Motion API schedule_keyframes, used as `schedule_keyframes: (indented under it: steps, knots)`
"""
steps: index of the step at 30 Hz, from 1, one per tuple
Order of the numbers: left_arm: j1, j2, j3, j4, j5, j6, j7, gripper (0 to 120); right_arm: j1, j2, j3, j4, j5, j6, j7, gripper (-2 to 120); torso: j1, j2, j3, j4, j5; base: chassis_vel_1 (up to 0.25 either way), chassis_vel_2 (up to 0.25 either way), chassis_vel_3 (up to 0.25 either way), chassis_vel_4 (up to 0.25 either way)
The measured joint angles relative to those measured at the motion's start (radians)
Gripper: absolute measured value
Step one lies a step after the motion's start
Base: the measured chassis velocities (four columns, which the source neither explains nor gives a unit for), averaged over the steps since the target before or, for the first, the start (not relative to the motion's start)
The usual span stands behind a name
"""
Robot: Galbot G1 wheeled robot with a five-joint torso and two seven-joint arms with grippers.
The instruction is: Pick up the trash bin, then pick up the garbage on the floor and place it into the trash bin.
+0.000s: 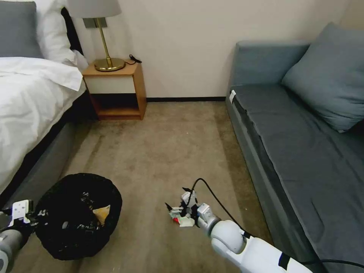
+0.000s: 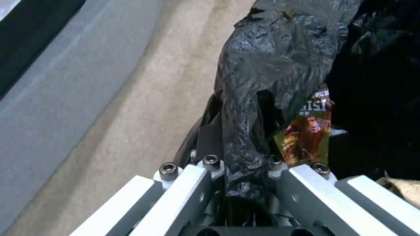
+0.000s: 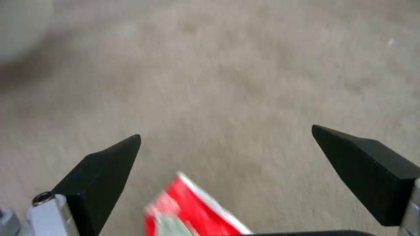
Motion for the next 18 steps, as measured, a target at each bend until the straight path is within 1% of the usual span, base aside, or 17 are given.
schedule_keyframes:
  steps: [1,2,3,5,6,7,9,10,14,15,16,18]
  knots:
    - [0.0,0.0,0.0,0.0,0.0,0.0,0.0,3,0.001,-0.002,-0.001,-0.007,-0.001,-0.002,-0.009,100,0.0,0.0,0.0,-0.0001,-0.0001,-0.107,0.101,0.132,-0.091]
    - [0.0,0.0,0.0,0.001,0.0,0.0,0.0,3,0.005,-0.011,-0.007,-0.032,-0.003,-0.012,-0.041,100,0.0,0.0,0.0,-0.0001,-0.0001,-0.031,0.059,0.066,-0.045]
    - [0.0,-0.001,0.0,0.002,-0.001,0.0,0.0,3,0.009,-0.017,-0.014,-0.051,-0.007,-0.019,-0.074,100,0.0,0.0,0.0,-0.0001,-0.0001,0.0,0.0,0.0,0.0]
    - [0.0,-0.001,-0.001,0.002,-0.001,0.0,0.0,3,0.012,-0.02,-0.018,-0.062,-0.011,-0.023,-0.093,100,0.0,0.0,0.0,0.0,-0.0001,0.0,0.0,0.0,0.0]
    - [0.001,-0.001,-0.002,0.004,-0.001,0.0,0.0,3,0.017,-0.022,-0.025,-0.084,-0.021,-0.027,-0.128,100,0.0,0.0,0.0,0.0,-0.0001,0.0,0.0,0.0,0.0]
    - [0.001,-0.001,-0.003,0.005,-0.001,0.0,0.0,3,0.019,-0.022,-0.027,-0.091,-0.026,-0.027,-0.137,100,0.0,0.0,0.0,0.0001,-0.0002,0.0,0.0,0.0,0.0]
    - [0.002,0.0,-0.007,0.01,-0.001,0.0,0.0,3,0.035,-0.005,-0.032,-0.153,-0.057,-0.025,-0.186,100,0.0,0.0,0.0,0.0001,-0.0002,0.0,0.0,0.0,0.0]
    - [0.002,0.0,-0.007,0.01,-0.001,0.0,0.0,3,0.035,-0.005,-0.032,-0.153,-0.057,-0.025,-0.186,100,0.0,0.0,0.0,0.0001,-0.0002,0.0,0.0,0.0,0.0]
    - [0.005,-0.002,-0.009,0.013,-0.001,0.0,0.001,3,0.055,0.032,-0.029,-0.236,-0.092,-0.009,-0.233,99,0.0,0.0,0.0,0.0002,-0.0002,0.0,0.0,0.0,0.0]
    - [0.006,-0.003,-0.009,0.013,-0.001,0.0,0.001,3,0.059,0.04,-0.028,-0.254,-0.099,-0.001,-0.243,95,0.0,0.0,0.0,0.0002,-0.0003,0.0,0.0,0.0,0.0]
    - [0.006,-0.003,-0.009,0.013,-0.001,0.0,0.001,3,0.059,0.04,-0.028,-0.254,-0.099,-0.001,-0.243,95,0.0,0.0,0.0,0.0002,-0.0003,0.0,0.0,0.0,0.0]
    - [0.007,-0.004,-0.01,0.013,-0.001,0.0,0.001,3,0.062,0.051,-0.027,-0.274,-0.1,0.009,-0.248,88,0.0,0.0,0.0,0.0002,-0.0003,0.0,0.0,0.0,0.0]
